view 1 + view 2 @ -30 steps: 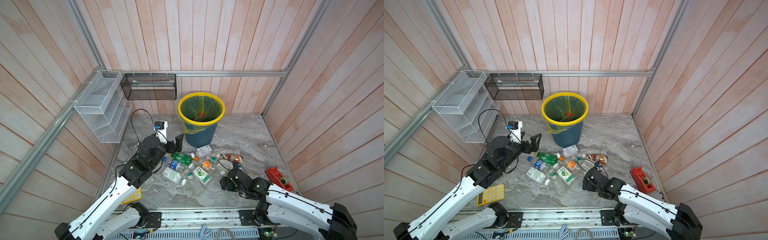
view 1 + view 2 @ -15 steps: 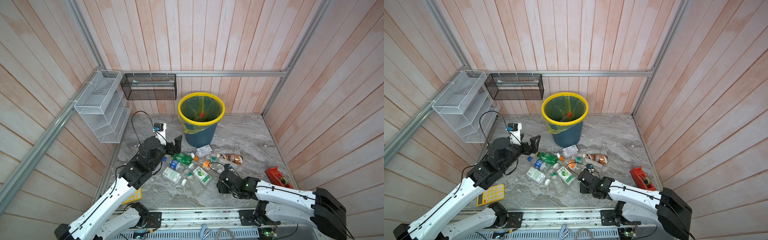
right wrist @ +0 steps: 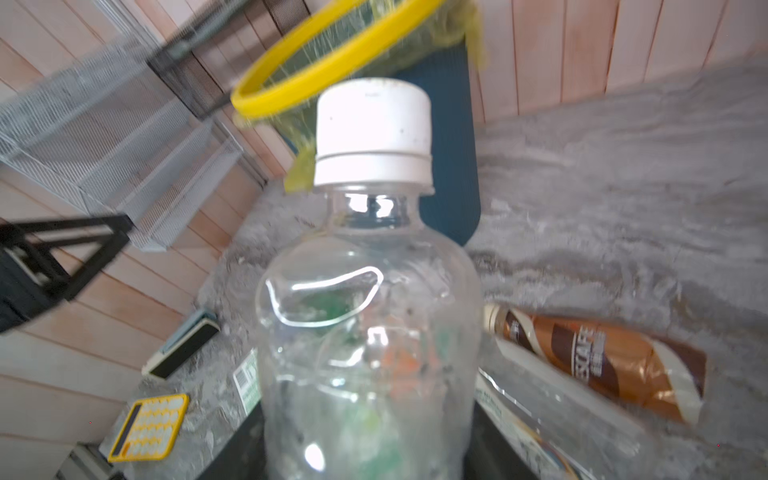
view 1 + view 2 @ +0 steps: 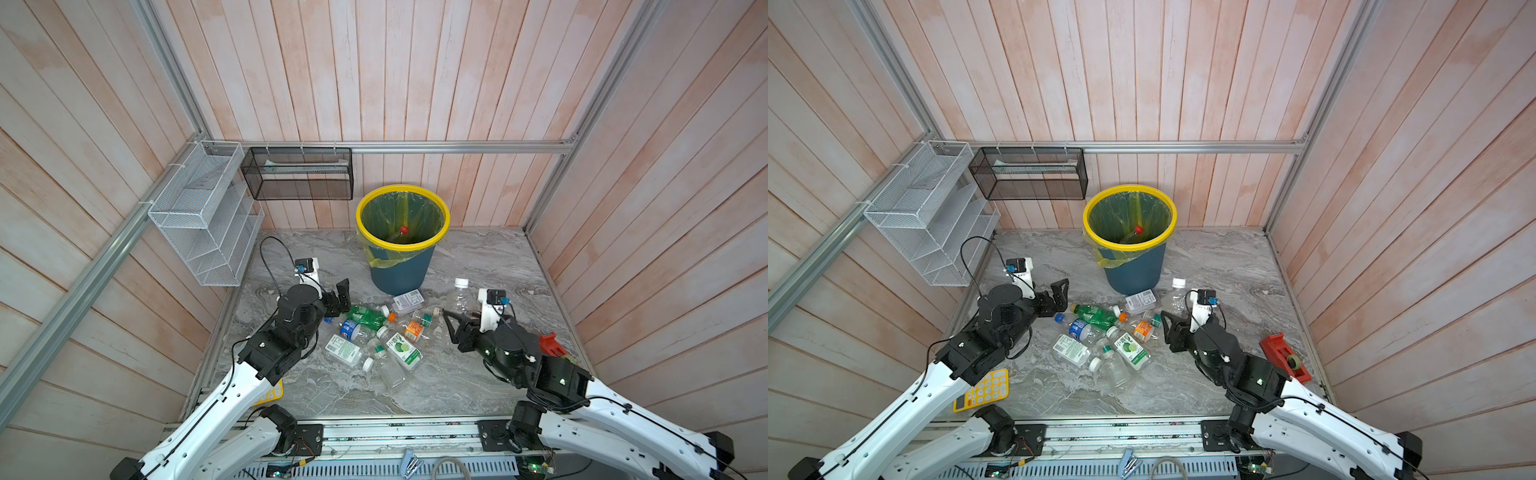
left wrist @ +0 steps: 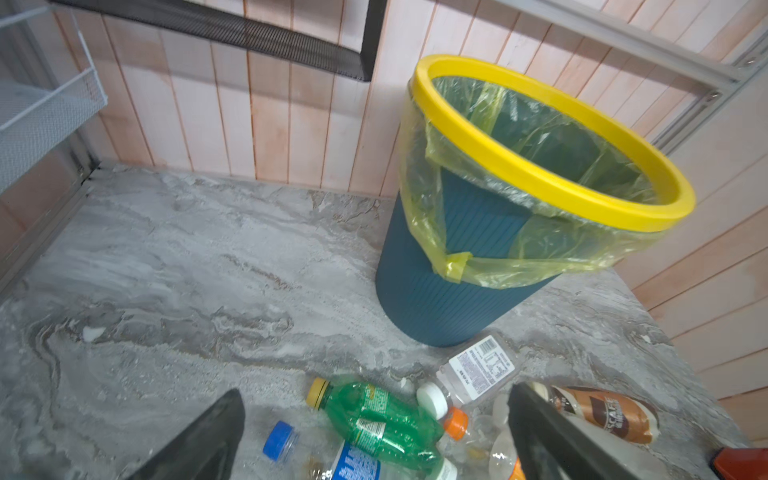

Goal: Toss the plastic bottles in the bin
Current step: 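Lift the white-cap bottle over the bin and open the right gripper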

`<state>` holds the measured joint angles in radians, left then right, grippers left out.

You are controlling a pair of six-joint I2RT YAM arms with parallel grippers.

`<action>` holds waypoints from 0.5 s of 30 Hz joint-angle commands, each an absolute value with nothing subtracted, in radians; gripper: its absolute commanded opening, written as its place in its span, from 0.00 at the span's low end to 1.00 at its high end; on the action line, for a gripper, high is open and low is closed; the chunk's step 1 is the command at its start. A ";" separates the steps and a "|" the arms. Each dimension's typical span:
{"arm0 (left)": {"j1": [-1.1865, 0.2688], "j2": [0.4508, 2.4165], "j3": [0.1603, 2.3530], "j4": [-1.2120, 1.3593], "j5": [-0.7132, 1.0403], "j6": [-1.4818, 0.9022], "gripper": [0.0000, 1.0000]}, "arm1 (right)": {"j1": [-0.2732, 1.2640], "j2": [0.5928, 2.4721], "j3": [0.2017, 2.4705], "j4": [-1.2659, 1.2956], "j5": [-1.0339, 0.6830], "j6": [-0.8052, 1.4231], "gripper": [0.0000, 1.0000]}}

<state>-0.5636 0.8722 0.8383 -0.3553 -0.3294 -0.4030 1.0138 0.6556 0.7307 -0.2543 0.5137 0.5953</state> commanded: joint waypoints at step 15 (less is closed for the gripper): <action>-0.555 0.815 0.736 -0.473 -0.355 -0.604 1.00 | 0.573 1.282 1.383 0.131 -0.040 0.179 0.52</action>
<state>-0.5591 0.8215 0.7502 -0.4580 -0.3553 -0.5732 0.6250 1.1206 1.3075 0.1684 0.2260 0.1314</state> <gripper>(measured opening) 0.997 0.548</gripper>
